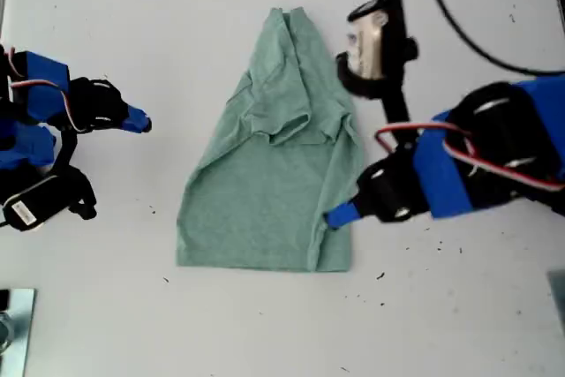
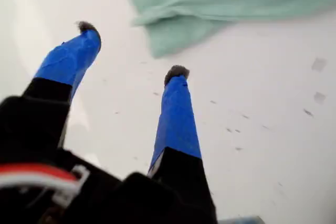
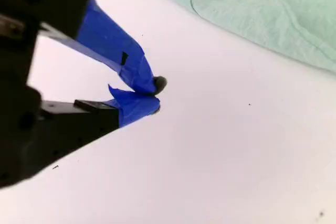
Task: Fold t shirt
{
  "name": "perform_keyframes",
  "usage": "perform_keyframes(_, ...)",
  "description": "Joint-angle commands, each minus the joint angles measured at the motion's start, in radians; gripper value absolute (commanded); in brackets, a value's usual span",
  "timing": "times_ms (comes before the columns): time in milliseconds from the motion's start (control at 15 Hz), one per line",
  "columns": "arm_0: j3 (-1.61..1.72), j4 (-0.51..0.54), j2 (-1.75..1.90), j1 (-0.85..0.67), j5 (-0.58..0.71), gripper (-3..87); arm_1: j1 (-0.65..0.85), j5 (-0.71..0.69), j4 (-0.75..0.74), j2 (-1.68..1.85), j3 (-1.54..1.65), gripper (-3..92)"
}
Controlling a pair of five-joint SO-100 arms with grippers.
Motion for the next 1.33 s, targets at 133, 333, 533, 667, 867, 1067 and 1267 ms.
perform_keyframes(133, -0.015, 0.005, 0.018, 0.012, -0.005, -0.2, 0.341, -0.175, -0.337, 0.792, 1.131, 15.1)
perform_keyframes(333, -0.009, -0.006, 0.018, 0.009, -0.003, -0.2, 0.489, -0.298, -0.408, 0.854, 1.388, 2.3)
perform_keyframes(533, -0.063, 0.011, 0.006, 0.038, -0.011, -0.2, 0.494, -0.310, -0.396, 0.853, 1.358, 2.4)
perform_keyframes(667, -0.373, 0.172, -0.176, 0.123, -0.051, -0.2, 0.503, -0.310, -0.374, 0.861, 1.358, 2.4)
perform_keyframes(867, -1.154, 0.627, -0.667, 0.304, -0.043, 20.2, 0.508, -0.305, -0.373, 0.871, 1.358, 2.4)
perform_keyframes(1067, -1.272, 0.640, -0.724, 0.446, -0.055, 31.3, 0.505, -0.295, -0.354, 0.913, 1.359, 2.4)
perform_keyframes(1267, -1.134, 0.617, -0.710, 0.514, -0.155, 32.2, 0.497, -0.284, -0.345, 0.959, 1.370, 2.4)
